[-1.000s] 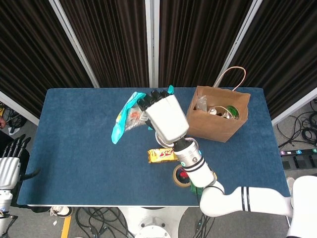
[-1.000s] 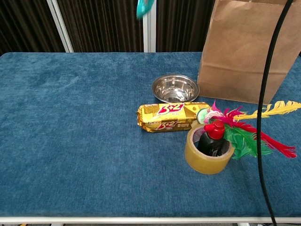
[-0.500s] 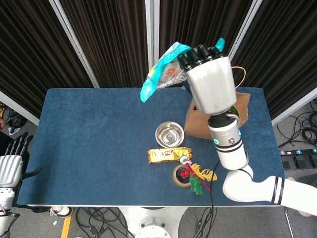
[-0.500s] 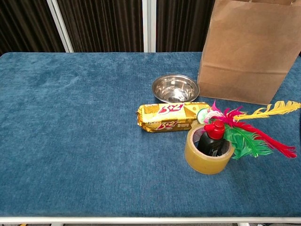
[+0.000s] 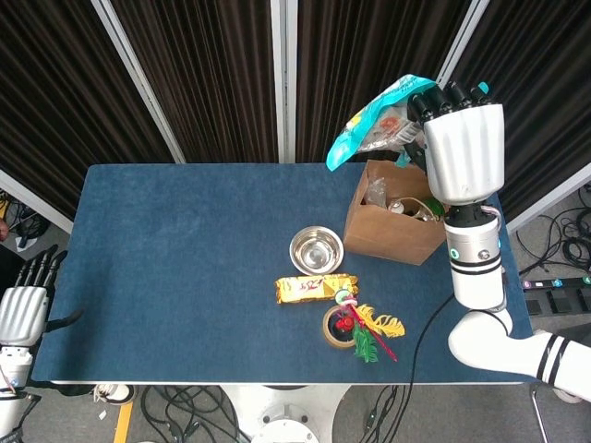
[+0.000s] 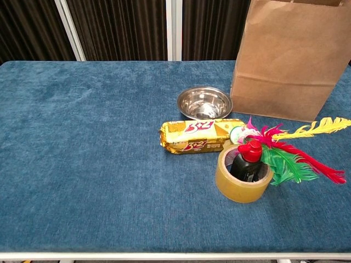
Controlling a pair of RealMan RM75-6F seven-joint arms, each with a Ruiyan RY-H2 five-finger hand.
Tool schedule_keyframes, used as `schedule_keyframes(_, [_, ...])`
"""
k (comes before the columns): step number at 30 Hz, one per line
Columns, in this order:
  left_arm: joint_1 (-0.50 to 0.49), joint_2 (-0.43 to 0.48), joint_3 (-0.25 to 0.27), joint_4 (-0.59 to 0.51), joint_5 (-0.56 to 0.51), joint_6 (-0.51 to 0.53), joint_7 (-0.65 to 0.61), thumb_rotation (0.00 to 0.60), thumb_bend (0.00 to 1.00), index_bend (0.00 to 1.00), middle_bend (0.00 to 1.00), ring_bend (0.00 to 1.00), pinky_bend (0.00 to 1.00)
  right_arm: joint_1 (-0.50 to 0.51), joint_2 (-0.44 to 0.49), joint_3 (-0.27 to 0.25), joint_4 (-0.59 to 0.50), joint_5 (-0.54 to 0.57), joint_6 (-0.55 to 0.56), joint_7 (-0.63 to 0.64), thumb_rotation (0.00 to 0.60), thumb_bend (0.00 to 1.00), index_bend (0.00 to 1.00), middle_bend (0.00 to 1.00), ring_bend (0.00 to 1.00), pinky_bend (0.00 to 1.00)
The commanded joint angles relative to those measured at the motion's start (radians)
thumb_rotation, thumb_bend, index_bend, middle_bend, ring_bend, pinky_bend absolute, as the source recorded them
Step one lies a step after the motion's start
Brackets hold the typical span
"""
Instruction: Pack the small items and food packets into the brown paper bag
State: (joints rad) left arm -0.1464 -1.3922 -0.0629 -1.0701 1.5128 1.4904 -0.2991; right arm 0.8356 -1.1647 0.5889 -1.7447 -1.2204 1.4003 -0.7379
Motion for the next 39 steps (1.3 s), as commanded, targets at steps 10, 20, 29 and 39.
schedule_keyframes(10, [-0.001,0.001,0.0,-0.004,-0.006,-0.006,0.01,0.6,0.14,0.09,0.06,0.0,0.12,-0.019,-0.058,-0.066,0.092,0.025,0.026,0.063,0.6,0.48,0.66,0.61,0.55,0.73])
schedule_keyframes(20, [0.0,0.001,0.003,-0.005,-0.005,-0.003,0.012,0.6,0.14,0.09,0.06,0.0,0.12,-0.047,-0.116,-0.108,0.129,0.051,0.05,0.116,0.6,0.48,0.66,0.61,0.55,0.73])
schedule_keyframes(29, [0.003,-0.001,0.004,0.002,-0.008,-0.002,0.009,0.6,0.14,0.09,0.06,0.0,0.12,-0.048,-0.205,-0.125,0.201,0.048,0.073,0.198,0.6,0.48,0.66,0.6,0.55,0.73])
schedule_keyframes(39, [0.007,-0.003,0.007,0.014,-0.007,0.0,-0.005,0.6,0.14,0.09,0.06,0.0,0.12,-0.044,-0.278,-0.11,0.254,0.062,0.1,0.238,0.6,0.46,0.65,0.6,0.55,0.73])
